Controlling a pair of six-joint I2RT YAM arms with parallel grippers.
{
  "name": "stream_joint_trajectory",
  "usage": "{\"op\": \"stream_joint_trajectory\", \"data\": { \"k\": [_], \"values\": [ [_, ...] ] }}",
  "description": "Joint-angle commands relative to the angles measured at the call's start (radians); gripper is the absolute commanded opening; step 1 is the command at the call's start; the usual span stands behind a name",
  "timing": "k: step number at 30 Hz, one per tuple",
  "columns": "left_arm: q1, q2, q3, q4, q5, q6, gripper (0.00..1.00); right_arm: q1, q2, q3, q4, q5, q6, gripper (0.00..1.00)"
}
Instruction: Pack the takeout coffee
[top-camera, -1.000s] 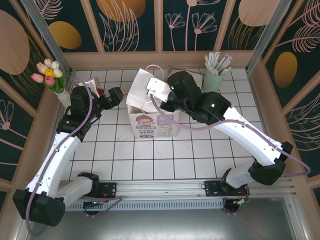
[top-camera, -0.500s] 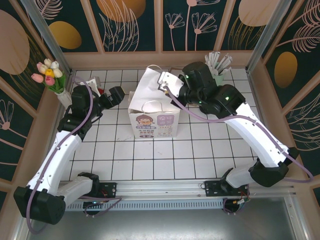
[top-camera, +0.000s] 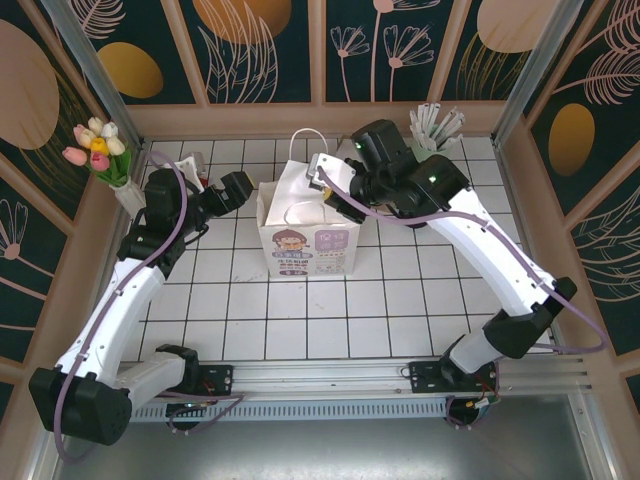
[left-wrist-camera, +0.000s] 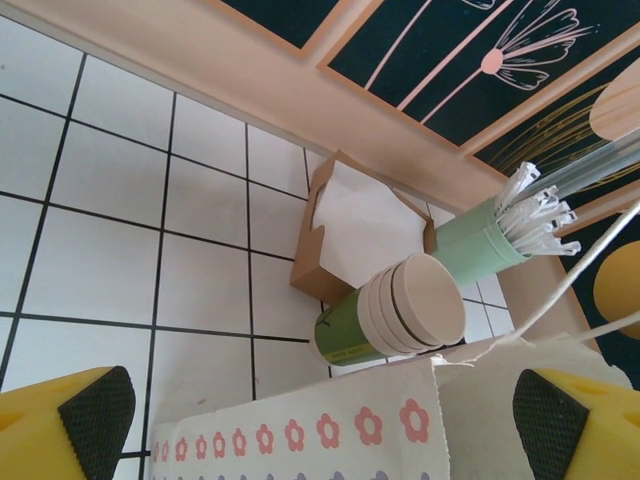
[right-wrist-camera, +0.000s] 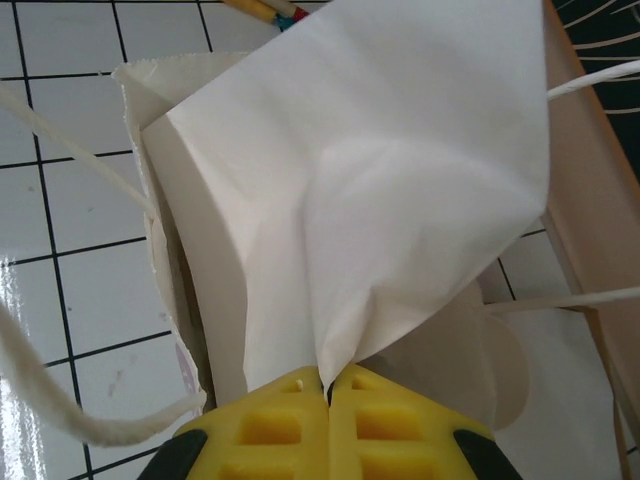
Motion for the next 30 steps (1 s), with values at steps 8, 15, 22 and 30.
{"op": "stream_joint_trajectory", "data": {
  "k": [8, 15, 22, 30],
  "values": [
    [0.002, 0.023, -0.009, 0.06, 0.063, -0.044, 0.99, 0.01, 0.05, 0.04, -0.053, -0.172, -0.034, 0.0],
    [0.001, 0.029, -0.033, 0.074, 0.082, -0.056, 0.98, 0.01, 0.12, 0.047, -0.091, -0.232, -0.053, 0.0],
    [0.002, 0.023, -0.052, 0.061, 0.071, -0.051, 0.98, -0.01, 0.071, 0.073, -0.033, -0.222, -0.059, 0.23],
    [0.001, 0.014, -0.053, 0.014, -0.037, -0.05, 0.99, -0.03, -0.076, -0.051, 0.128, -0.174, -0.03, 0.45]
  ]
}}
